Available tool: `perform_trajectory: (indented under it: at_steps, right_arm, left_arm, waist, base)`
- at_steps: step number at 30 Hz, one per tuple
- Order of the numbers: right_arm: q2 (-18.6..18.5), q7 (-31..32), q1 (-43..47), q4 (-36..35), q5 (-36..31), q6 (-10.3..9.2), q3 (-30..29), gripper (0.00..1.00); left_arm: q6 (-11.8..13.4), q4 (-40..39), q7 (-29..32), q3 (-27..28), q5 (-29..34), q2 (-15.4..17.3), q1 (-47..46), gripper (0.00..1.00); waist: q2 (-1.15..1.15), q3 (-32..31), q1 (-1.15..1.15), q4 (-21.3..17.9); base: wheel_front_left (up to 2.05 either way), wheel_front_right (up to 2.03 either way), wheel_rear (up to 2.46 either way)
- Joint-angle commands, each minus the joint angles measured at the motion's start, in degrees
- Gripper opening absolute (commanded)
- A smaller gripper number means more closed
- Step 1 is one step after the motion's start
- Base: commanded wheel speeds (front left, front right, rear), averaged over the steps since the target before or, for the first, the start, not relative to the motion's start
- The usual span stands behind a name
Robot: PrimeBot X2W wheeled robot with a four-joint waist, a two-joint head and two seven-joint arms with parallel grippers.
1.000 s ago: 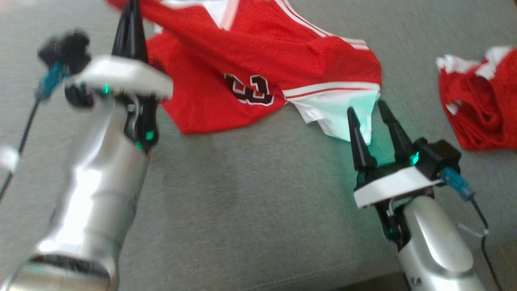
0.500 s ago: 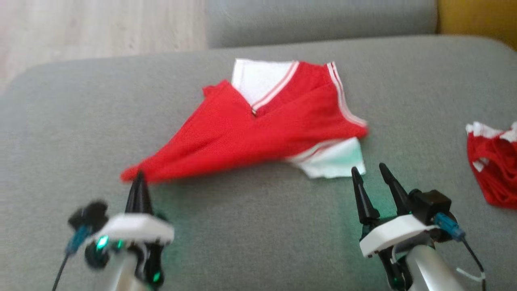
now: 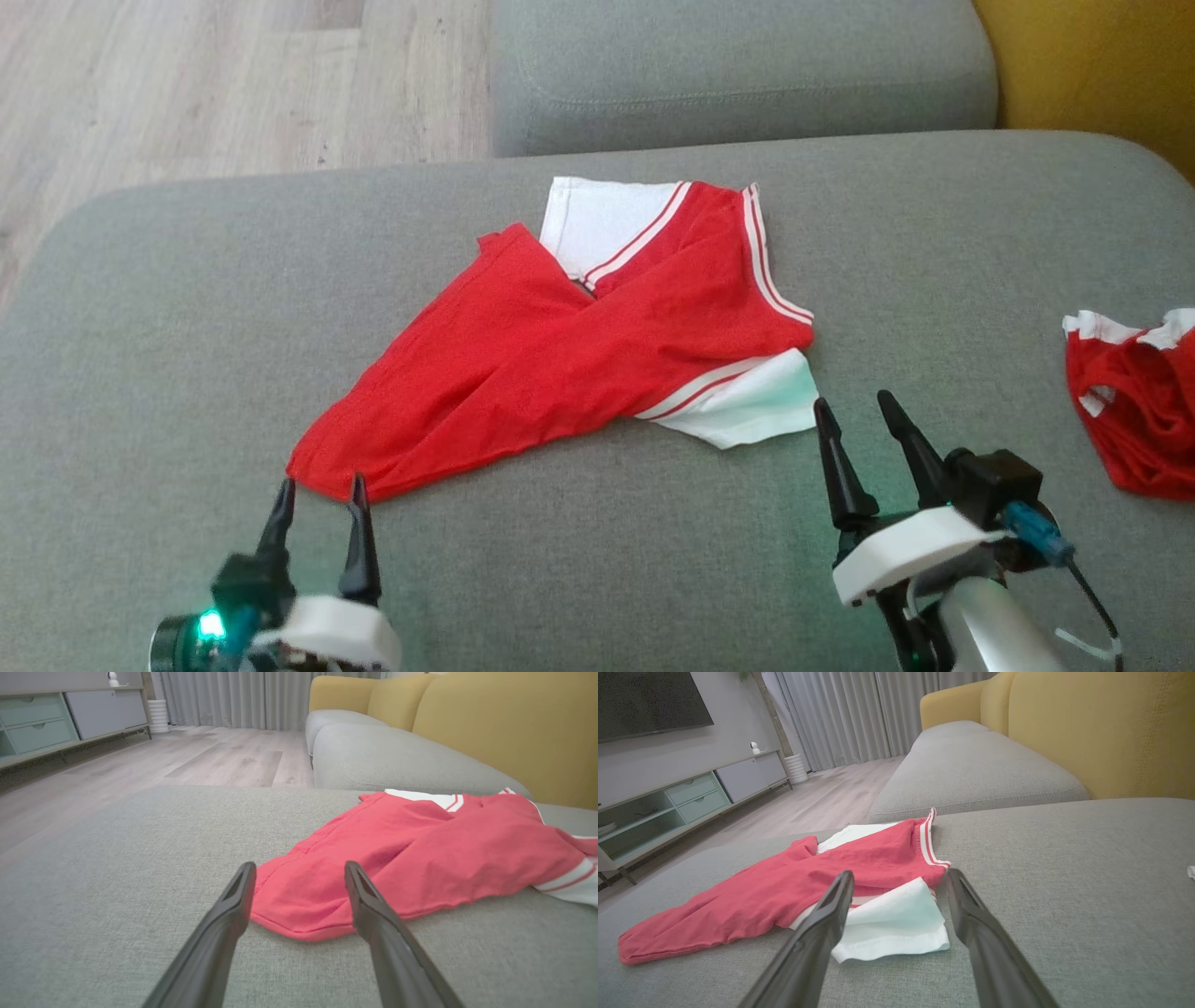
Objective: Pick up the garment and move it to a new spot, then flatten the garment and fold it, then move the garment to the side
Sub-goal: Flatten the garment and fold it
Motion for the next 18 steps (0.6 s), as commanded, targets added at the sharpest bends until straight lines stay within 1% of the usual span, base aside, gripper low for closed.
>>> perform_trajectory:
  at_steps: [1, 3, 6, 12, 18]
  right_arm:
    - [-0.2, -0.4, -0.4, -1.7, -0.4, -0.04, 1.1, 1.0]
    - [-0.2, -0.4, 0.2, -1.6, -0.3, -0.04, 1.0, 1.0]
    - [-0.2, -0.4, 1.2, -1.3, -0.1, -0.04, 0.7, 1.0]
    - [-0.2, -0.4, 2.2, -0.7, -0.5, -0.04, 1.0, 1.0]
    - [-0.2, -0.4, 1.9, 0.8, -1.2, -0.04, 0.5, 1.0]
  left_arm:
    - [0.5, -2.9, -0.5, 1.4, 2.4, 1.0, -0.2, 1.0]
    - [0.7, -4.5, -0.5, 0.6, 5.1, 1.2, 1.4, 1.0]
    - [1.4, -6.6, -0.5, 0.6, 6.5, 1.1, 3.8, 1.0]
    - [2.4, -8.2, -0.5, 1.6, 6.5, 0.8, 6.7, 1.0]
    - [1.7, -8.4, -0.5, 1.5, 6.4, 0.5, 6.7, 1.0]
  waist:
    - [0.0, -0.5, 0.0, -0.1]
    - [0.0, -1.1, 0.0, -0.2]
    - [0.0, -1.8, 0.0, -0.5]
    - [0.0, -2.3, 0.0, -1.3]
    - [0.0, -1.6, 0.0, -0.6]
  base:
    - [0.0, 0.0, 0.0]
    - [0.0, 0.0, 0.0]
    - [0.0, 0.0, 0.0]
    - [0.0, 0.0, 0.0]
    - [0.0, 0.0, 0.0]
